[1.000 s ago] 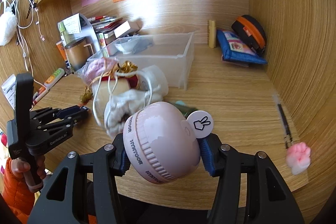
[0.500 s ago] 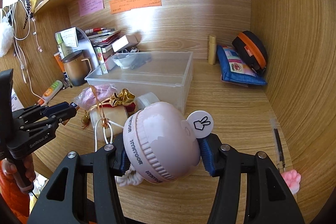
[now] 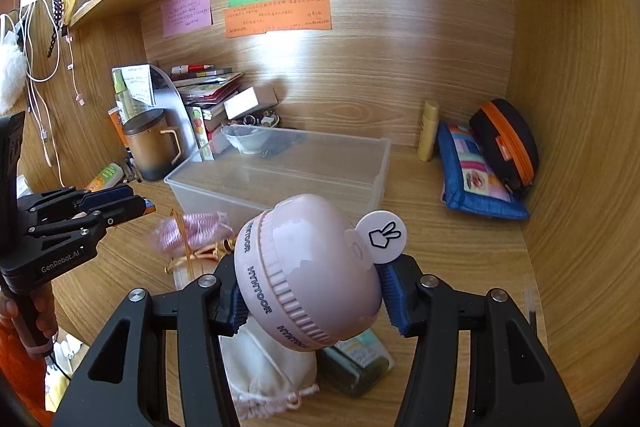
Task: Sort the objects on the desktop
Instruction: 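Carry the staple box and pink speaker with both grippers over the clear plastic box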
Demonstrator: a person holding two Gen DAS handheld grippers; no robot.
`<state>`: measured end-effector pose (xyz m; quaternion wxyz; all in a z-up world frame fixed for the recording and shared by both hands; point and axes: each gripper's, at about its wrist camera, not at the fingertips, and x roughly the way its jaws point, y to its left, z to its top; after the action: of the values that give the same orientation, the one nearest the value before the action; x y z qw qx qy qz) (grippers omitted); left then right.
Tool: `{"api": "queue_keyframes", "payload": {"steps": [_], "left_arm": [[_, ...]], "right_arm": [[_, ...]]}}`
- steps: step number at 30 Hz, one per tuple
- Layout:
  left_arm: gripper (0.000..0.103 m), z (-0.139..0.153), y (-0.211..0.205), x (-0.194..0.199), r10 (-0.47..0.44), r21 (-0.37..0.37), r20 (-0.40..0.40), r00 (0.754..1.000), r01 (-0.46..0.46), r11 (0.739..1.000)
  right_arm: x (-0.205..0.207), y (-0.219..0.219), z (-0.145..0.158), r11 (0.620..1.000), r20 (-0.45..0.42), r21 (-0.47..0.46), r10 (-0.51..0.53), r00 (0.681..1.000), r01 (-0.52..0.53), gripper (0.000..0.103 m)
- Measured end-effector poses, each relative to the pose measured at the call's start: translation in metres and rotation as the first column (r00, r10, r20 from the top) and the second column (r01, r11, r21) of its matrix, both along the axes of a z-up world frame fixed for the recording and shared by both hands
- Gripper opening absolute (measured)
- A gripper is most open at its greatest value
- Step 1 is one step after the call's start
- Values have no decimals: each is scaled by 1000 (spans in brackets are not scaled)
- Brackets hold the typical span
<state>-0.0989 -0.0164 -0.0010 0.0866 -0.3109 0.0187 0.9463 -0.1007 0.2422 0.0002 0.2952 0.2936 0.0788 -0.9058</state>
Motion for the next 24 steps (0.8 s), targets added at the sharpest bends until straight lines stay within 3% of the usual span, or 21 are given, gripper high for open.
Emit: {"api": "queue_keyframes", "payload": {"steps": [24], "left_arm": [[26, 37, -16, -62, -5, -35, -55, 998, 3, 999]], "right_arm": [[-68, -48, 12, 996, 25, 36, 77, 997, -78, 50]]}}
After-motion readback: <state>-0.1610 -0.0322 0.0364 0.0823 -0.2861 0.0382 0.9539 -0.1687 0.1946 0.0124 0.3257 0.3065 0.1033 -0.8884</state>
